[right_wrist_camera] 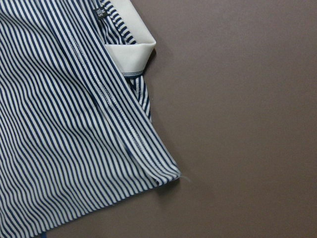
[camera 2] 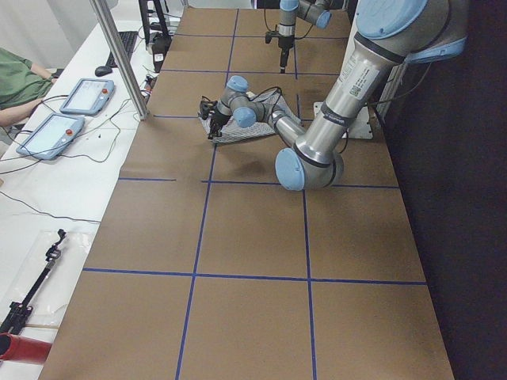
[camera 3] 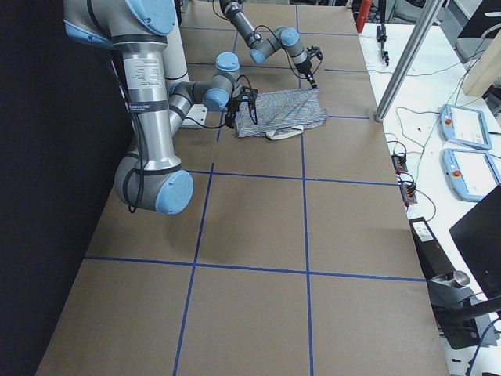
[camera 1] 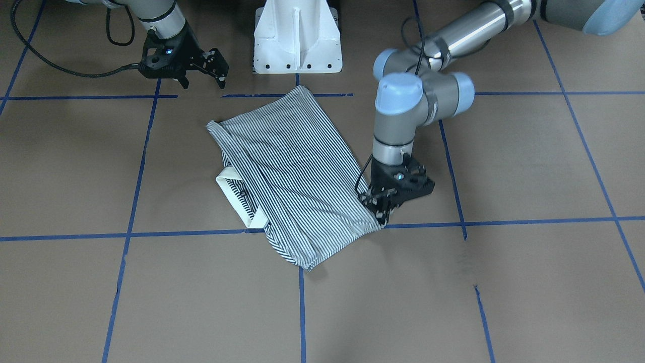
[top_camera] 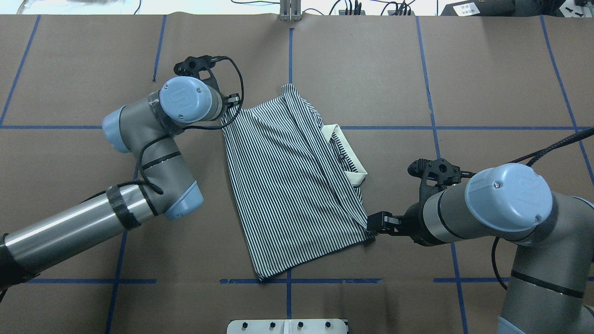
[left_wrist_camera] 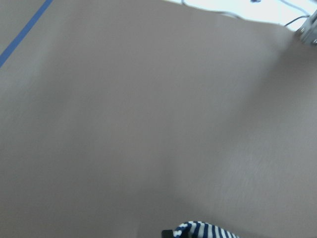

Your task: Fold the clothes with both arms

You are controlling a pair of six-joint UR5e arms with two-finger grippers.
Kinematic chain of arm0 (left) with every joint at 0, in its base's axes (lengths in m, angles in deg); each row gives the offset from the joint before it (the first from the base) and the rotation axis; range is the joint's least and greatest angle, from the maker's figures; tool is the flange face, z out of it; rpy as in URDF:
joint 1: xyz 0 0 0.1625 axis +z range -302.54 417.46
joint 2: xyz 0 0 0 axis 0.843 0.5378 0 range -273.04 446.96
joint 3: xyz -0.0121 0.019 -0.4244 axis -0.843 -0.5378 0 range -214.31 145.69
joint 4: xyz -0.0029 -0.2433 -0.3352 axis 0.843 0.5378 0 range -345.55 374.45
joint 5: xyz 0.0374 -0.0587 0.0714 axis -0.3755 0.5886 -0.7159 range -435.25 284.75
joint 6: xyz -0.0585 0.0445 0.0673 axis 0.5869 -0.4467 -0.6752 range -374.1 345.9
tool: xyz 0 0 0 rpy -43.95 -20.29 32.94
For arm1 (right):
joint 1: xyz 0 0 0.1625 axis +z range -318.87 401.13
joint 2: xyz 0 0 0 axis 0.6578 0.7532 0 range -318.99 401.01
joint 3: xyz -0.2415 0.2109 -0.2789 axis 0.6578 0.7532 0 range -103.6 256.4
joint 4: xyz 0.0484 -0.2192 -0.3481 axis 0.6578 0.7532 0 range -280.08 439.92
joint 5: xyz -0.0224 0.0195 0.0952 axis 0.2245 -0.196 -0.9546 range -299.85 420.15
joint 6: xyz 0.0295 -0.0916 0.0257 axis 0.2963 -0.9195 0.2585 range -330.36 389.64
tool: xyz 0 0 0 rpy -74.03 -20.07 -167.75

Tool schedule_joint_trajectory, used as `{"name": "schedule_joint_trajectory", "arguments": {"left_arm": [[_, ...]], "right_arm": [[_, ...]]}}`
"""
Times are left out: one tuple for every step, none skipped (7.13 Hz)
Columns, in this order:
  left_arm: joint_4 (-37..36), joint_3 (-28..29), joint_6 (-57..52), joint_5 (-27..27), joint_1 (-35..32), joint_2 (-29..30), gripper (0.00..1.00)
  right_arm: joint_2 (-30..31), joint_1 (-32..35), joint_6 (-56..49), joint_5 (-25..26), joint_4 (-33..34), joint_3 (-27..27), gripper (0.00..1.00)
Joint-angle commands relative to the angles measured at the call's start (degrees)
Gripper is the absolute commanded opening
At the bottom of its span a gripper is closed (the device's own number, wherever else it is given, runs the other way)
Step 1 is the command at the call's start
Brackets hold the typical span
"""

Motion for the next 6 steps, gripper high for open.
{"name": "schedule_joint_trajectory", "arguments": {"left_arm": [[9.19, 9.67, -5.11, -4.17, -0.64, 4.47, 0.0], [9.48, 11.1, -5.11, -4.37, -0.64, 5.19, 0.12], [9.57, 11.29, -5.2, -4.37, -0.64, 5.28, 0.93], [9.57, 11.47, -6.59, -4.29, -0.72, 5.28, 1.0], [9.57, 11.21, -7.22, -2.55, -2.46, 5.37, 1.0], [8.53, 9.55, -7.4, 5.65, -4.92, 5.29, 1.0]], "right_arm": [[-0.26, 0.22, 0.01, 0.24, 0.0, 0.47, 1.0], [-0.34, 0.74, -0.08, 0.33, -0.09, 0.99, 1.0], [-0.34, 1.18, -0.08, 0.33, -0.18, 1.08, 1.0], [-0.34, 1.45, -0.16, 0.5, -0.18, 1.09, 1.0], [-2.95, 2.76, -0.43, 0.33, 0.08, 2.57, 1.0], [-5.59, 3.9, -0.51, 0.15, 0.17, 5.36, 1.0]]}}
